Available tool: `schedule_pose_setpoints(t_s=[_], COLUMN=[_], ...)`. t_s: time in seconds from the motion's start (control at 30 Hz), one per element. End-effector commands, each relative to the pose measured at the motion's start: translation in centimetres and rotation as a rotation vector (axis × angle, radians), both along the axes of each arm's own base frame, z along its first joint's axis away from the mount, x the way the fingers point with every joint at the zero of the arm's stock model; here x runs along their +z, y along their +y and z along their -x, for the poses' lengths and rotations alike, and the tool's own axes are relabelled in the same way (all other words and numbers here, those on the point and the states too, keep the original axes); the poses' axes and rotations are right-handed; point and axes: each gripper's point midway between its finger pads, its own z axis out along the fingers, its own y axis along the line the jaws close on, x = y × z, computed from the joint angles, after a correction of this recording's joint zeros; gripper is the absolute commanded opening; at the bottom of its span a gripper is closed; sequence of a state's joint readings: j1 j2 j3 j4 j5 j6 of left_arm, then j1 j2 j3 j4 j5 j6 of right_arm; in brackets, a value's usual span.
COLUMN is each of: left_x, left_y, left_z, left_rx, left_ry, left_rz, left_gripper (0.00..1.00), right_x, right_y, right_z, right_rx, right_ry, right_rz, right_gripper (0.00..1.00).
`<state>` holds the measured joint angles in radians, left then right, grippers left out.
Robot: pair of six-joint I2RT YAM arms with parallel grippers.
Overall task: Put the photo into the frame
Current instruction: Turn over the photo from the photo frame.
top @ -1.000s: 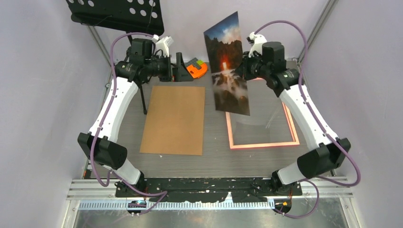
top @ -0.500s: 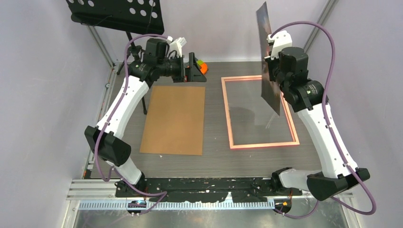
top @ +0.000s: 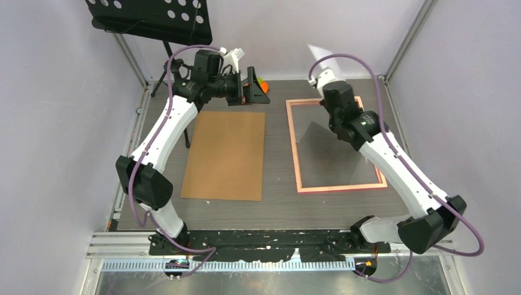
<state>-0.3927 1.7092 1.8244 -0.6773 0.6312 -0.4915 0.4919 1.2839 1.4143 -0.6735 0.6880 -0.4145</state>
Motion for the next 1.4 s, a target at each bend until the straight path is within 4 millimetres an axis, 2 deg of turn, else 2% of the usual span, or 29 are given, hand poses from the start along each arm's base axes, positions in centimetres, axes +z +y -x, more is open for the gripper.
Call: schedule_pose_setpoints(t_s=[0.0, 0.13, 0.2, 0.3, 0.43, 0.67, 0.77, 1.03, 1.23, 1.37], left_x=[-0.2, -2.2, -3.4, -5.3, -6.0, -7.4, -8.3, -11.3, -12.4, -13.4], left_y=[-0.3, 0.4, 0.7, 1.3, 2.2, 1.0, 0.7, 1.4, 0.7, 0.3], left_z=[-1.1, -1.1, -1.0, -0.8, -0.4, 0.3, -0.6, -3.2, -3.6, -3.7], left_rx=[0.009, 0.035, 0.054, 0.122, 0.238, 0.283, 0.304, 0.376, 0.364, 0.359], left_ry=[-0.034, -0.027, -0.023, -0.014, 0.037, 0.273, 0.356, 0.484, 0.551, 0.595], left_rz=[-0.003, -0.052, -0.055, -0.03, 0.031, 0.134, 0.156, 0.186, 0.252, 0.265], left_gripper=[1.0, 1.0, 1.0, 1.0, 1.0, 1.0, 1.0, 1.0, 0.99, 0.98], right_x=[-2.2, -6.8, -8.4, -10.2, -12.8, -16.6, -17.5, -19.1, -20.5, -20.6], right_y=[1.5, 4.6, 6.2, 8.6, 11.1, 14.3, 15.3, 16.8, 17.6, 18.2], right_z=[-0.4, -0.4, -0.2, 0.1, 0.4, 0.7, 0.8, 1.1, 1.2, 0.8], right_rx=[0.012, 0.097, 0.138, 0.204, 0.257, 0.301, 0.307, 0.304, 0.303, 0.303], right_ry=[0.046, 0.16, 0.2, 0.261, 0.34, 0.447, 0.477, 0.513, 0.54, 0.523], right_rz=[0.134, 0.173, 0.138, 0.091, 0.04, -0.043, -0.083, -0.168, -0.206, -0.238], right_gripper=[0.06, 0.06, 0.06, 0.06, 0.06, 0.09, 0.1, 0.12, 0.12, 0.11])
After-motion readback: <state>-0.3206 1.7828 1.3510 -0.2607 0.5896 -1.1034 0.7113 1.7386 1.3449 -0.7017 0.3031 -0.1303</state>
